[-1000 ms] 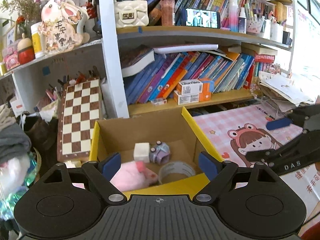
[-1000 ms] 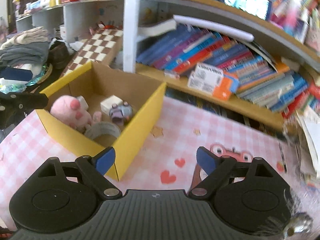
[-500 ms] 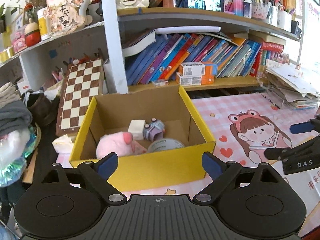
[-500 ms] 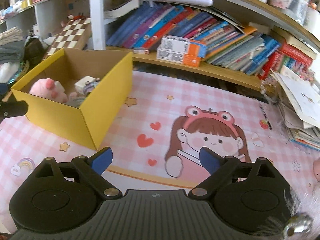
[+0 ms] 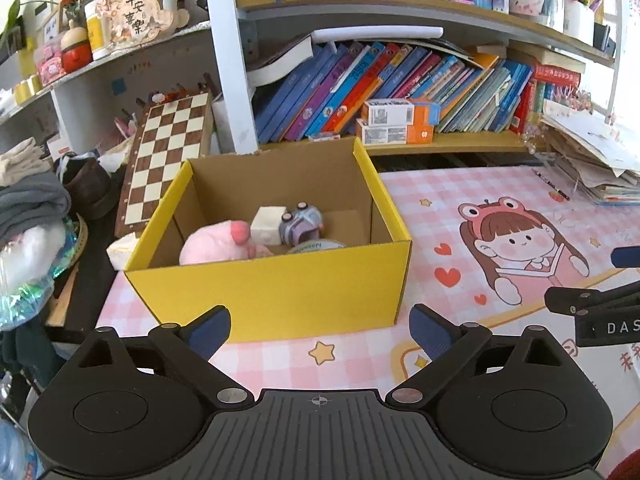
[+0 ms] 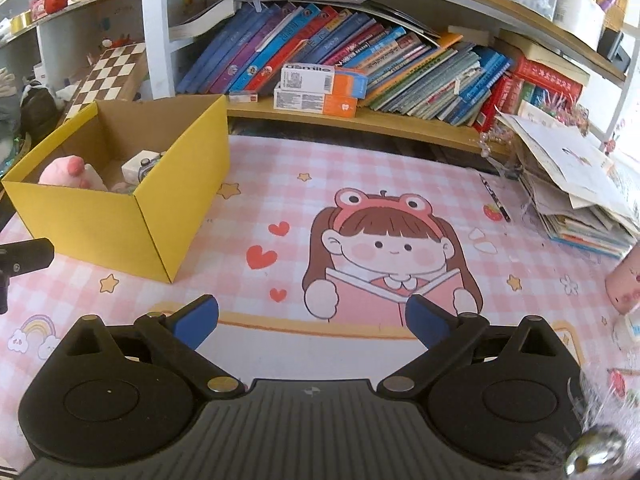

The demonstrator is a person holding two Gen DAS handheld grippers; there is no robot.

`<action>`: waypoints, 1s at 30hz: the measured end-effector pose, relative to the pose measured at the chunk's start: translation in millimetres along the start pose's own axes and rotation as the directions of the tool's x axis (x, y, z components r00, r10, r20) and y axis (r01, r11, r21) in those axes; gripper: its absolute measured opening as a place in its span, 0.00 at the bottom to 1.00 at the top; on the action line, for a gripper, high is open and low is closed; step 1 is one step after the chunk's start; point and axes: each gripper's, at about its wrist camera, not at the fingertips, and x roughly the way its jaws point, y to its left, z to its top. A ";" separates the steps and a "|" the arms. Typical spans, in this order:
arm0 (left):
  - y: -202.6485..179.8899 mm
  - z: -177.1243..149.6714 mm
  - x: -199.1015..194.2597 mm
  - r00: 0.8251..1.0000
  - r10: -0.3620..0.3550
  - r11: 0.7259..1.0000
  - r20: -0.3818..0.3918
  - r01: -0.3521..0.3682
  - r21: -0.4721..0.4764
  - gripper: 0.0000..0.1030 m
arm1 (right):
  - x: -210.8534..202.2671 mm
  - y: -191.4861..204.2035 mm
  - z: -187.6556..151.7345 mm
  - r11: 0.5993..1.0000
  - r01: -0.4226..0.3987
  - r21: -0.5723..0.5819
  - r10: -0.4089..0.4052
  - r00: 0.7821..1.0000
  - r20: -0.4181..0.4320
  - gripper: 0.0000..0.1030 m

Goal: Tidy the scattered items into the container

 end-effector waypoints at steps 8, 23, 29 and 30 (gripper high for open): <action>-8.7 -9.4 -0.6 1.000 0.014 1.000 -0.022 -0.014 -0.007 0.95 | -5.1 -4.1 -9.1 0.999 0.010 0.042 -0.009 1.000 -0.023 0.98; -13.7 -10.7 -0.8 0.999 0.002 1.000 -0.038 -0.002 0.001 0.95 | -11.2 -6.0 -13.1 0.998 0.016 0.057 -0.015 0.999 -0.029 1.00; -11.3 -11.8 -0.4 0.999 0.006 1.000 -0.045 -0.007 -0.012 0.96 | -11.3 -5.0 -12.9 0.998 0.018 0.054 -0.016 0.999 -0.035 1.00; -10.9 -12.0 -0.3 0.999 0.008 1.000 -0.047 -0.008 -0.012 0.96 | -11.3 -4.6 -13.0 0.998 0.018 0.053 -0.016 0.999 -0.036 1.00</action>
